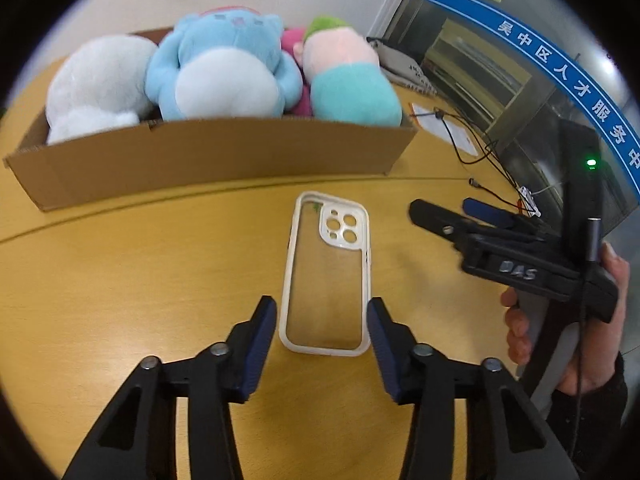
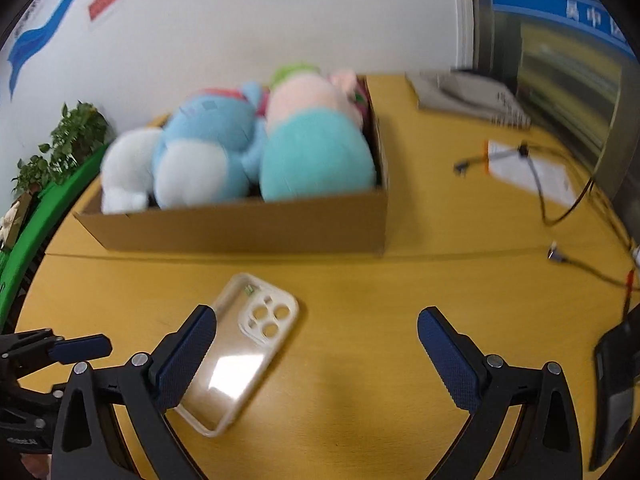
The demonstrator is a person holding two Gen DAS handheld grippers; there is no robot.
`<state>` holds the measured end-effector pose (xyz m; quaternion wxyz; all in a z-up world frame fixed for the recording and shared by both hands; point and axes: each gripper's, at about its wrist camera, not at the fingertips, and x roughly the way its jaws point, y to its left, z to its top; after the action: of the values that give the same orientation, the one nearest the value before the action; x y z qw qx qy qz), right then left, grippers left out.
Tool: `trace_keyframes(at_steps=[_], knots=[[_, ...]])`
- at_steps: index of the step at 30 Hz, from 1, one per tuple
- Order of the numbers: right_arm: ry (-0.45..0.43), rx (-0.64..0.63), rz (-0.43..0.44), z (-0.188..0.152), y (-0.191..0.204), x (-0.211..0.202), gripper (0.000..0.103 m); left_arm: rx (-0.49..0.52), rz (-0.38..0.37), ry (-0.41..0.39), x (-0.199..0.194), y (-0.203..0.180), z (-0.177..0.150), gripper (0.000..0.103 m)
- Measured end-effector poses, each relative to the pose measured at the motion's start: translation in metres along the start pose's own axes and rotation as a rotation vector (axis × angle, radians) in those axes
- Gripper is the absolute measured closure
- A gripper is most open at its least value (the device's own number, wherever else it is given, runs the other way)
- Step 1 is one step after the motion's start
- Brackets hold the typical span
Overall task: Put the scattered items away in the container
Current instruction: 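Lower the right gripper onto the clear phone case rim and close it, then lift the phone case upright with the right gripper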
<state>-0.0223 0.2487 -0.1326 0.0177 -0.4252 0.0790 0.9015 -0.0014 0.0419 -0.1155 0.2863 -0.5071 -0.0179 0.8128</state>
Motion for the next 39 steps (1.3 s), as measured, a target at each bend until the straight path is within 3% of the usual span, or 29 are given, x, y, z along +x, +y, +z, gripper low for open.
trace_keyframes(at_steps=[2, 6, 8, 9, 11, 15, 18, 19, 24, 33, 36, 39], knots=[[0.039, 0.002, 0.009, -0.005, 0.0, 0.016, 0.007, -0.007, -0.008, 0.018, 0.009, 0.002, -0.001, 0.065], [0.082, -0.005, 0.034, -0.01, 0.008, 0.037, 0.013, -0.028, -0.028, 0.088, 0.032, 0.007, -0.008, 0.091], [0.093, -0.021, 0.033, -0.013, 0.013, 0.044, 0.021, -0.027, -0.023, 0.114, 0.041, 0.007, -0.011, 0.094], [0.095, -0.022, 0.032, -0.014, 0.014, 0.046, 0.036, -0.026, -0.017, 0.125, 0.045, 0.007, -0.013, 0.095], [0.107, -0.022, 0.025, -0.016, 0.016, 0.051, 0.051, -0.021, -0.013, 0.137, 0.049, 0.007, -0.016, 0.098], [0.117, -0.065, 0.018, -0.018, 0.024, 0.054, 0.056, -0.02, -0.015, 0.143, 0.053, 0.007, -0.018, 0.101], [0.123, -0.077, 0.039, -0.016, 0.03, 0.056, 0.082, -0.027, -0.03, 0.144, 0.054, 0.009, -0.019, 0.103], [0.123, -0.078, 0.048, -0.017, 0.032, 0.057, 0.086, -0.032, -0.037, 0.145, 0.054, 0.01, -0.02, 0.103], [0.109, -0.08, 0.047, -0.018, 0.039, 0.053, 0.092, -0.035, -0.081, 0.143, 0.047, 0.012, -0.024, 0.103], [-0.005, -0.156, 0.062, 0.001, 0.072, 0.01, 0.097, 0.009, -0.097, 0.02, -0.011, 0.009, -0.014, 0.103], [-0.035, -0.169, 0.062, 0.009, 0.077, 0.002, 0.097, -0.017, -0.088, 0.023, -0.009, 0.017, -0.018, 0.103], [-0.009, -0.137, 0.06, 0.008, 0.072, 0.01, 0.097, -0.076, -0.085, 0.046, 0.006, 0.029, -0.024, 0.103]])
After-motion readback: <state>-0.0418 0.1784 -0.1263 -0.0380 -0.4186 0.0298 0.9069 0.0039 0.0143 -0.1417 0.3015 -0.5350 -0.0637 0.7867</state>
